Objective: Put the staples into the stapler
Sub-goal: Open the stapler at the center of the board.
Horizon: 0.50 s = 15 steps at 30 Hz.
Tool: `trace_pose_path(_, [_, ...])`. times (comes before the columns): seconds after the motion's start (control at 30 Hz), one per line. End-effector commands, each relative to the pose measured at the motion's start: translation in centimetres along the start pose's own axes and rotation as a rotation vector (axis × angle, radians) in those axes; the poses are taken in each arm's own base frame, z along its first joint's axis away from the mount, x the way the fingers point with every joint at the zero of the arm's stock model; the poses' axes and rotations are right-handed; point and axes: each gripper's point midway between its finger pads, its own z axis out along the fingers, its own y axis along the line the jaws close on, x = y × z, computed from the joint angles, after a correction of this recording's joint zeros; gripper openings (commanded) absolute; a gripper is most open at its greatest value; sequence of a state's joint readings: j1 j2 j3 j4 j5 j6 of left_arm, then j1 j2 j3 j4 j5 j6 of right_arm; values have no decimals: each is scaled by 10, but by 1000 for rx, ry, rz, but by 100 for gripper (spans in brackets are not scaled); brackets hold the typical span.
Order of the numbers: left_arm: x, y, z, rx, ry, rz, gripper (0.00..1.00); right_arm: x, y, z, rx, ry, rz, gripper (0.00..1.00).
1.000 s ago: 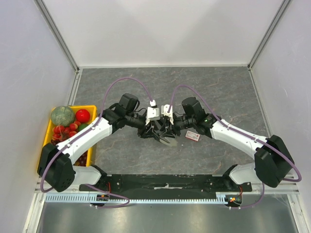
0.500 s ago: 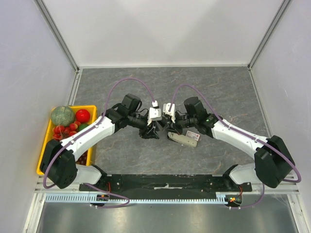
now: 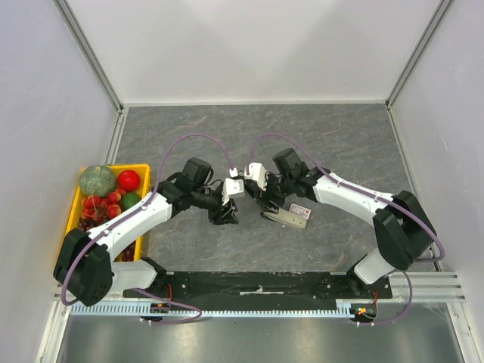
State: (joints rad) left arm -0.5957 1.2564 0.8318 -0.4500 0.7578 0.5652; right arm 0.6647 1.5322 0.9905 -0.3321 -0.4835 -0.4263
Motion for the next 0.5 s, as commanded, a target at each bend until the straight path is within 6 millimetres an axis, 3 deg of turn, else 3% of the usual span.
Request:
trace_pose_path(0.0, [1,10,-8,-54,-26,45,51,9,-10,3,14,91,7,67])
trace_pose_path(0.27, [13,7,-12,-59,-25,33,51,19,-7,-1,-16,161,17,68])
trace_pose_path(0.47, [14,7,-11,-58,-28,34,51,42,-1,8,-71,262,58,63])
